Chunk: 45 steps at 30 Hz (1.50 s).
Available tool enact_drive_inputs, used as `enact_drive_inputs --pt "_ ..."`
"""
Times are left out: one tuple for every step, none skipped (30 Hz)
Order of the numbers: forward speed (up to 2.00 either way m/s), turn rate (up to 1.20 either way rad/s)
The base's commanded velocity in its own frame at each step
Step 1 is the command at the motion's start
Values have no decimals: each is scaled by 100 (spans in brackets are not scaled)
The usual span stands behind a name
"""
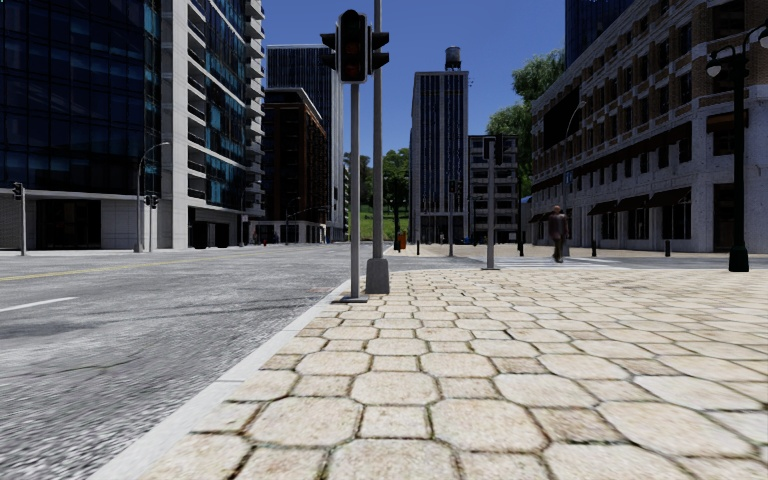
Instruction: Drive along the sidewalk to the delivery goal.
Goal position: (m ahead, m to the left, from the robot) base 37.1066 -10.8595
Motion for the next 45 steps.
enact_drive_inputs --pt "0 0" --pt "0 0" --pt "0 0" --pt "0 0" --pt "0 0" --pt "0 0" --pt "0 0" --pt "0 0" --pt "0 0" --pt "0 0" --pt "0 0" --pt "0 0" --pt "0 0" --pt "0 0" --pt "0 0" --pt "0 0" --pt "0 0" --pt "0 0" --pt "0 0" --pt "0 0" --pt "0 0" --pt "0 0" --pt "0 0" --pt "0 0" --pt "0 0" --pt "0 0" --pt "0 0" --pt "0 0" --pt "0 0" --pt "0 0" --pt "8 0" --pt "8 0" --pt "0 0" --pt "0 0" --pt "0 0" --pt "0 0" --pt "0 0" --pt "0 0" --pt "0 0" --pt "0 0" --pt "0 0" --pt "0 0" --pt "0 0" --pt "10 0" --pt "60 0"
